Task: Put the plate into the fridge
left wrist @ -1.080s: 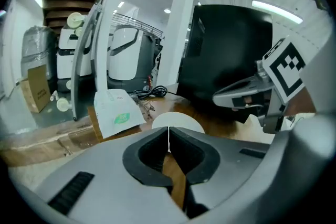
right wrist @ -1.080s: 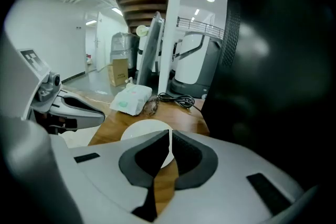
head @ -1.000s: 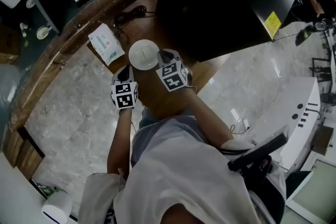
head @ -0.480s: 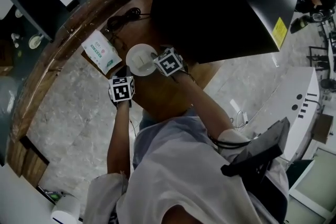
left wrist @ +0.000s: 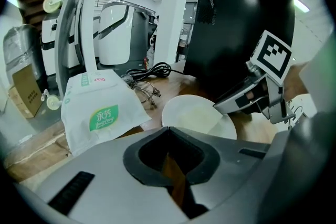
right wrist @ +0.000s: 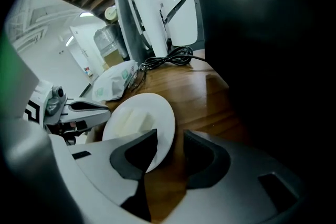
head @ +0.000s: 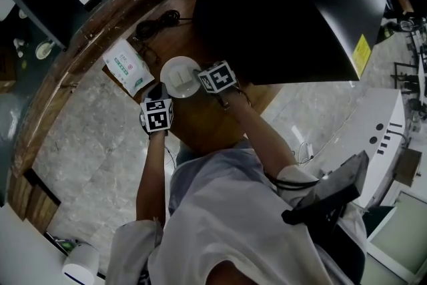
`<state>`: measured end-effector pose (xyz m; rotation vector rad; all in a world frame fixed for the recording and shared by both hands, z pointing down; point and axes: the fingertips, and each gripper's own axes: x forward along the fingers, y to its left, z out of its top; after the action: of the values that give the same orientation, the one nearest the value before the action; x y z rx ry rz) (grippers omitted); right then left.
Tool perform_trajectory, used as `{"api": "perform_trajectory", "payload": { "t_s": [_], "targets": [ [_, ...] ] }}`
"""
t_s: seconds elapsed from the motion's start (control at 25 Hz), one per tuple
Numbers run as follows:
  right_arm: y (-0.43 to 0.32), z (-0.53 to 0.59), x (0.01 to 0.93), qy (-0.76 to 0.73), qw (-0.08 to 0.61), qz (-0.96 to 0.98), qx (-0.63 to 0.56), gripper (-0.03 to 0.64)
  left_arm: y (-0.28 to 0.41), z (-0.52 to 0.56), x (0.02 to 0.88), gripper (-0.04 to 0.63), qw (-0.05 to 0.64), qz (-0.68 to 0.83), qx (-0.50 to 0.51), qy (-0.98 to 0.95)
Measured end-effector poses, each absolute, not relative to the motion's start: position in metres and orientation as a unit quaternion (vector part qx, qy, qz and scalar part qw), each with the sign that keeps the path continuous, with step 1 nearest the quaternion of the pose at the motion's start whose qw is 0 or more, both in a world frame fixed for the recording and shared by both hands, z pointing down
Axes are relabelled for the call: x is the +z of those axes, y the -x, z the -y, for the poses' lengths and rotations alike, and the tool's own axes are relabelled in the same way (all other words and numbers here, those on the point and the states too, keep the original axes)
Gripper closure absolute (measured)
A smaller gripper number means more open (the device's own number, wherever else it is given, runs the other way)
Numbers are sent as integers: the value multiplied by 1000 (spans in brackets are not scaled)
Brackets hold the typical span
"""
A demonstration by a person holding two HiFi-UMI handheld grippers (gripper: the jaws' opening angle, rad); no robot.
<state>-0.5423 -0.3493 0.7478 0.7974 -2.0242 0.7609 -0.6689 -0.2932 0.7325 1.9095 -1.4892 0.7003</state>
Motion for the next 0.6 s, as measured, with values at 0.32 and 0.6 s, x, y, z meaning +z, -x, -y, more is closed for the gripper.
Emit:
{"api": "perform_trajectory", "payload": {
  "t_s": [0.32,0.6],
  "targets": [
    [540,356,749,-322,378,803,330,454,662,302,737,575,294,570,259,-722],
    [539,340,749,-299,309,789,439,487,656,299,739,577,291,579,260,-715]
  ]
}}
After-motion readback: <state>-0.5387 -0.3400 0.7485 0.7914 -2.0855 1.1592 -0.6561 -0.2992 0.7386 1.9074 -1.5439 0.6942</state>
